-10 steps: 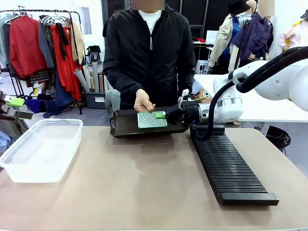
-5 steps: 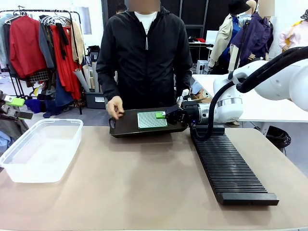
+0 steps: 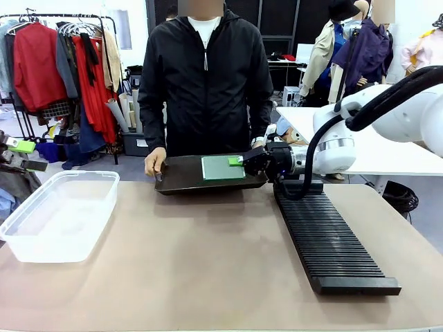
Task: Sort PCBs into racks and boxes based on the side picked up.
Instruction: If the short side of the Blank PCB is picked up, insert it into the PCB Rack ; if the long side is picked up, place it in the Organizing box.
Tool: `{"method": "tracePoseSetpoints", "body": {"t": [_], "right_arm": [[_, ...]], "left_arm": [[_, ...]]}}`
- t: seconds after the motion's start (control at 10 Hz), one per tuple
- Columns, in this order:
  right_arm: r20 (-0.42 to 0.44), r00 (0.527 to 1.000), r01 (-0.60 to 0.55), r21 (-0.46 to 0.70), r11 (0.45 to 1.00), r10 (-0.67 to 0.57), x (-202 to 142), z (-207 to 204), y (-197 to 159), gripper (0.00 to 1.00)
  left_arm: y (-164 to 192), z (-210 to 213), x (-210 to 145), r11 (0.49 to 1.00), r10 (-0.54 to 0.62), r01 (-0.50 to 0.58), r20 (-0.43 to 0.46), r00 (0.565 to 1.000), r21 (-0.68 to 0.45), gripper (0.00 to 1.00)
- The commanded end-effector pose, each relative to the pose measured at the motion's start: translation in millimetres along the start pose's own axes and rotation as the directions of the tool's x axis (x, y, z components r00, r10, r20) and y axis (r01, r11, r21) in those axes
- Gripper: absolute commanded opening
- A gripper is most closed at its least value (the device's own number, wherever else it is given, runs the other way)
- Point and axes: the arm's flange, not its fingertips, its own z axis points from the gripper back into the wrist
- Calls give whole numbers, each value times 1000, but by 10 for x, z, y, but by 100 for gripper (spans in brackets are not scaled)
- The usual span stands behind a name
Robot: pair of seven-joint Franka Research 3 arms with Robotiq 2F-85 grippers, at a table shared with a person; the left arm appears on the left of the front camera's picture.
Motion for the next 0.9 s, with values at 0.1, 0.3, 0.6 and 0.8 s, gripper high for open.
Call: {"method": "tracePoseSetpoints", "body": {"t": [0.1, 0.3, 0.6, 0.8], "right_arm": [[9, 996, -88, 59, 994, 87, 10, 481, 368, 0], [28, 991, -128, 46, 991, 127, 41, 869, 539, 0], [63, 962, -268, 51, 962, 265, 43, 1492, 682, 0], [30, 918, -397, 62, 916, 396, -5, 1853, 690, 0]], "left_arm": [[-11, 5, 7, 1000, -4, 4, 2, 1000, -2, 100], [-11, 5, 7, 1000, -4, 4, 2, 1000, -2, 100], [-11, 5, 7, 1000, -4, 4, 2, 1000, -2, 100], [-11, 5, 7, 1000, -4, 4, 2, 1000, -2, 100]]}}
